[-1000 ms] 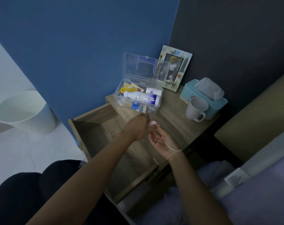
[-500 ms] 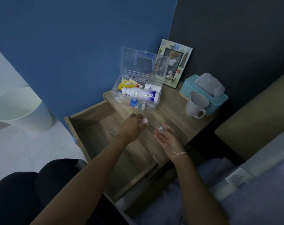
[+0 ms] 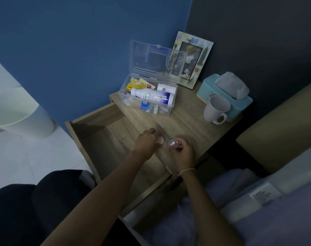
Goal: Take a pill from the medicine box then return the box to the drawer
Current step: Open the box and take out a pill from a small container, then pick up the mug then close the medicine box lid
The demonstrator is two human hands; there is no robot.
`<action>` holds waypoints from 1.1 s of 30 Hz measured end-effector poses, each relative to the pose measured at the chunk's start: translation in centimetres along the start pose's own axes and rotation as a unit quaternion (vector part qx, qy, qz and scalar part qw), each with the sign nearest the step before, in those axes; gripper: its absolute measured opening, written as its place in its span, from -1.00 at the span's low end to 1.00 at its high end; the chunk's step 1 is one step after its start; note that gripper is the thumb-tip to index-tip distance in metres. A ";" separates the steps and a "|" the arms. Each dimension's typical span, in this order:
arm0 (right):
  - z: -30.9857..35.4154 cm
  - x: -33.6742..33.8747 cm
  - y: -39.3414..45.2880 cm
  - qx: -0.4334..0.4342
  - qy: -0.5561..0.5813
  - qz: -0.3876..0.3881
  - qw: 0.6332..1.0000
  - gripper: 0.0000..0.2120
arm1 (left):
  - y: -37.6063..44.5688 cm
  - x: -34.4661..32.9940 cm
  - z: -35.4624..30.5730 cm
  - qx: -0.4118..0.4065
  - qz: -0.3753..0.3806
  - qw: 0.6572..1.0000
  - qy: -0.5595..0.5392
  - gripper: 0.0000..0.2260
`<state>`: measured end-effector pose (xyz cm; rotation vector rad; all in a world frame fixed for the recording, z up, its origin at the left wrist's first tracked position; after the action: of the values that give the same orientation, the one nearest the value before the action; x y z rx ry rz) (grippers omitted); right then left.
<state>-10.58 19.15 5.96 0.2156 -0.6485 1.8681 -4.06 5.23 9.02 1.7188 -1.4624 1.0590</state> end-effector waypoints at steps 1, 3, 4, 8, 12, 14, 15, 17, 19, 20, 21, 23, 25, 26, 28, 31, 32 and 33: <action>0.1 -0.1 0.0 0.003 -0.009 0.001 1.000 -0.69 | 0.1 -0.1 0.0 -0.003 0.002 1.000 0.006 -0.68; 0.3 -0.4 -0.2 0.015 -0.025 0.000 1.000 -0.70 | 0.1 -0.1 0.1 -0.009 0.006 1.000 0.019 -0.67; 0.3 -0.5 -0.3 0.020 -0.031 -0.003 0.999 -0.71 | 0.1 -0.2 0.1 -0.012 0.005 1.000 0.025 -0.66; 0.3 -0.7 -0.7 0.028 -0.045 -0.013 0.998 -0.70 | -1.0 -0.6 0.4 -0.048 -0.016 0.996 0.075 -0.65; 0.4 -0.6 -0.9 0.032 -0.077 -0.035 0.996 -0.61 | -2.9 -0.7 0.9 -0.124 -0.041 0.987 0.097 -0.64; 0.5 -0.5 -1.1 0.025 -0.082 -0.036 0.996 -0.53 | -3.4 -0.5 0.8 -0.152 -0.042 0.981 0.115 -0.62; 0.6 -0.5 -1.1 0.027 -0.084 -0.038 0.995 -0.53 | -3.5 -0.4 0.8 -0.160 -0.037 0.979 0.117 -0.61; 0.7 -0.4 -1.1 0.041 -0.087 -0.043 0.994 -0.59 | -3.5 -0.4 0.7 -0.163 -0.021 0.979 0.118 -0.59; 0.8 -0.4 -1.2 0.046 -0.085 -0.045 0.994 -0.65 | -3.3 -0.5 0.8 -0.156 -0.009 0.981 0.117 -0.56; 0.8 -0.3 -1.3 0.044 -0.084 -0.048 0.994 -0.66 | -3.2 -0.6 0.8 -0.153 -0.005 0.982 0.115 -0.55; 0.9 -0.3 -1.4 0.043 -0.082 -0.052 0.994 -0.67 | -3.2 -0.7 0.8 -0.152 -0.002 0.982 0.115 -0.54; 0.8 -0.3 -1.5 0.046 -0.079 -0.058 0.994 -0.67 | -3.1 -0.8 0.6 -0.154 0.001 0.981 0.116 -0.54; 0.7 -0.4 -1.4 0.043 -0.083 -0.056 0.994 -0.62 | -3.0 -1.0 0.4 -0.157 -0.003 0.981 0.116 -0.56; 0.7 -0.5 -1.3 0.035 -0.080 -0.052 0.995 -0.56 | -2.9 -1.0 0.3 -0.157 -0.006 0.981 0.117 -0.57; 0.7 -0.6 -1.3 0.001 -0.045 -0.050 0.998 -0.41 | -2.9 -0.9 0.1 -0.156 -0.013 0.981 0.117 -0.58; 1.3 0.0 -1.1 -0.029 0.034 -0.097 0.994 -0.38 | -2.4 -0.3 -0.5 -0.165 -0.036 0.980 0.107 -0.58; 1.7 0.4 -0.9 -0.016 0.046 -0.125 0.991 -0.42 | -2.1 0.0 -0.8 -0.169 -0.047 0.979 0.106 -0.58; 2.3 1.1 -0.5 0.005 0.051 -0.157 0.986 -0.47 | -1.6 0.2 -1.0 -0.172 -0.057 0.977 0.109 -0.58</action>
<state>-10.90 18.94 8.49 0.2140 -0.5035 1.5688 -2.61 6.30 9.78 1.3770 -1.3036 0.8470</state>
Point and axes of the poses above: each hand's wrist, its own y-axis towards the middle knuckle, its own x-axis out of the back of the hand, z = x × y, the point moved 2 cm from there along y, towards the middle knuckle, and after that the axes turned 14 degrees about -x, right-handed, at the moved point
